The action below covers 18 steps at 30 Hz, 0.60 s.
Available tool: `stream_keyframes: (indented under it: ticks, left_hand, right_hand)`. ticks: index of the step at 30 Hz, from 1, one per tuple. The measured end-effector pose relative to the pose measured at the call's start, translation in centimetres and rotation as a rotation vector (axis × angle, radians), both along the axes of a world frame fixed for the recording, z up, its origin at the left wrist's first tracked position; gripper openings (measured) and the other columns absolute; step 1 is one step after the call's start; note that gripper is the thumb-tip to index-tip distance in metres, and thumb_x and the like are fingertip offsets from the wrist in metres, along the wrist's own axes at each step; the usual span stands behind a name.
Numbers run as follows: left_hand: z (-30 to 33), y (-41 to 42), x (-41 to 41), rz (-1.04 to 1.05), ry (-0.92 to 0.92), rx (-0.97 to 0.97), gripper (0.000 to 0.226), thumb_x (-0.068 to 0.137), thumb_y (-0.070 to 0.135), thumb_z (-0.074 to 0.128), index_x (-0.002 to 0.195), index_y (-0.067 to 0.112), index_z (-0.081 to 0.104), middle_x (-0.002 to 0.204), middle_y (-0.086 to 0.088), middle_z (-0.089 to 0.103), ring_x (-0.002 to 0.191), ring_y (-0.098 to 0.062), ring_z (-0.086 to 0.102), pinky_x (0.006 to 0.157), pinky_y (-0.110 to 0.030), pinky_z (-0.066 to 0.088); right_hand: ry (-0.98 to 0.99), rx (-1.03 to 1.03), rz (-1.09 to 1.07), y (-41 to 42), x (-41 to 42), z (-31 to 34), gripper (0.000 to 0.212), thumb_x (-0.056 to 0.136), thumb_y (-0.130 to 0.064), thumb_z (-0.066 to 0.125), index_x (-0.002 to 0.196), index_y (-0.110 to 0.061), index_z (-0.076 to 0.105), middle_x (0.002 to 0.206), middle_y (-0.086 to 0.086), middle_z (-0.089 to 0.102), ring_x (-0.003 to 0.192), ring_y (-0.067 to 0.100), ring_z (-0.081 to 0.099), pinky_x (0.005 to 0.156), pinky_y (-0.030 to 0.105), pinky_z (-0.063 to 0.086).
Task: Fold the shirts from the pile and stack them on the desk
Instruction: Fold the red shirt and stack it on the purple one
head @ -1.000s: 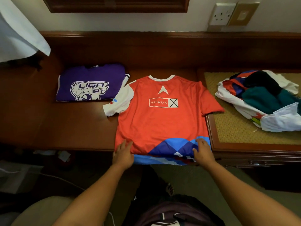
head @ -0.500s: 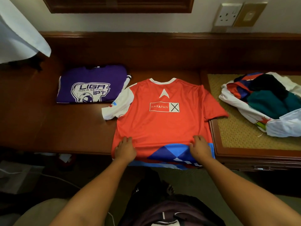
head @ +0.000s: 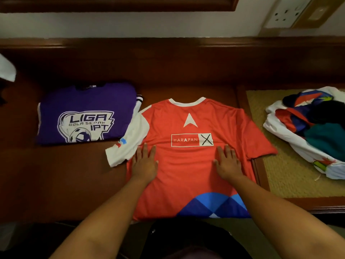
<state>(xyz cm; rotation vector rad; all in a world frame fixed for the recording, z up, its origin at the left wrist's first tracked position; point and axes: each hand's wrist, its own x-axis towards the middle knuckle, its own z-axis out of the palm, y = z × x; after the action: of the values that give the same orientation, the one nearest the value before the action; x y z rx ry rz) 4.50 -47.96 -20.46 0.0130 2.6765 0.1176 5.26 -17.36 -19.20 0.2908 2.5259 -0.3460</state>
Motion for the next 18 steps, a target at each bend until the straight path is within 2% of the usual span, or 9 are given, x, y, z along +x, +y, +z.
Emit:
stream_keyframes:
  ticks: [2,5,6,8,10,12,14,16,18]
  left_hand:
    - [-0.1,-0.1,-2.0,-0.010,0.034,-0.041,0.063,0.094,0.041,0.044,0.151,0.023,0.023,0.156,-0.015,0.022,0.142,-0.036,0.022,0.111,-0.048,0.024]
    - [0.6,1.1,-4.8,-0.020,0.221,0.023,0.050,0.080,0.027,0.060,0.128,0.013,0.055,0.126,-0.015,0.053,0.115,-0.035,0.048,0.095,-0.047,0.039]
    - [0.7,1.6,-5.9,-0.030,0.276,0.052,0.047,0.077,0.025,0.061,0.123,0.011,0.058,0.120,-0.015,0.056,0.110,-0.035,0.051,0.092,-0.046,0.041]
    - [0.9,2.6,-8.1,-0.053,0.314,0.108,0.047,0.079,0.024,0.060,0.125,0.011,0.056,0.125,-0.016,0.054,0.114,-0.035,0.049,0.093,-0.046,0.041]
    - [0.6,3.6,-11.3,-0.050,0.298,0.146,0.052,0.086,0.027,0.057,0.136,0.012,0.048,0.141,-0.016,0.044,0.129,-0.035,0.039,0.104,-0.048,0.033]
    - [-0.5,4.2,-14.3,-0.030,0.245,0.141,0.057,0.093,0.037,0.046,0.146,0.017,0.035,0.154,-0.013,0.027,0.143,-0.034,0.022,0.113,-0.050,0.020]
    - [-2.0,4.4,-16.5,-0.022,0.220,0.112,0.063,0.095,0.049,0.029,0.152,0.022,0.022,0.160,-0.009,0.015,0.147,-0.031,0.008,0.117,-0.049,0.007]
    - [-3.7,4.1,-17.7,-0.022,0.247,0.081,0.066,0.094,0.055,0.016,0.153,0.026,0.013,0.161,-0.007,0.008,0.148,-0.030,0.001,0.117,-0.047,0.000]
    - [-4.8,3.9,-18.8,-0.048,0.312,0.044,0.066,0.094,0.058,0.011,0.153,0.029,0.010,0.161,-0.005,0.008,0.148,-0.028,0.001,0.117,-0.047,-0.001]
  right_hand:
    - [0.020,0.037,-0.010,0.2,-1.4,0.0,0.061,0.099,-0.040,0.040,0.153,-0.023,0.015,0.161,0.007,0.002,0.147,0.031,0.005,0.113,0.052,0.018]
    - [0.254,0.051,-0.038,0.3,-3.5,0.2,0.046,0.095,-0.032,0.048,0.136,-0.012,0.046,0.149,0.015,0.034,0.133,0.036,0.033,0.103,0.050,0.032]
    - [0.332,0.041,-0.036,0.4,-4.4,0.2,0.043,0.093,-0.031,0.047,0.129,-0.008,0.052,0.143,0.017,0.042,0.127,0.038,0.039,0.100,0.051,0.035]
    - [0.422,0.008,-0.033,0.5,-6.3,0.0,0.049,0.087,-0.032,0.044,0.125,-0.004,0.055,0.138,0.022,0.046,0.124,0.042,0.044,0.097,0.053,0.038]
    - [0.430,-0.022,-0.014,0.7,-9.2,-0.7,0.053,0.089,-0.033,0.041,0.133,-0.006,0.049,0.147,0.021,0.037,0.135,0.040,0.034,0.106,0.053,0.031]
    - [0.363,-0.005,0.056,1.0,-11.9,-2.0,0.053,0.098,-0.036,0.037,0.146,-0.015,0.034,0.158,0.013,0.018,0.146,0.033,0.013,0.115,0.051,0.015]
    - [0.304,0.056,0.105,1.8,-13.8,-3.7,0.061,0.099,-0.048,0.028,0.153,-0.024,0.015,0.162,0.005,0.002,0.149,0.027,-0.003,0.118,0.049,0.002]
    - [0.307,0.128,0.116,2.6,-15.0,-5.0,0.067,0.094,-0.058,0.016,0.154,-0.030,0.006,0.162,0.001,-0.002,0.149,0.025,-0.006,0.117,0.049,-0.003]
    - [0.355,0.176,0.117,3.3,-16.1,-5.7,0.070,0.091,-0.061,0.013,0.153,-0.031,0.008,0.162,0.001,0.001,0.149,0.025,-0.002,0.117,0.049,-0.002]
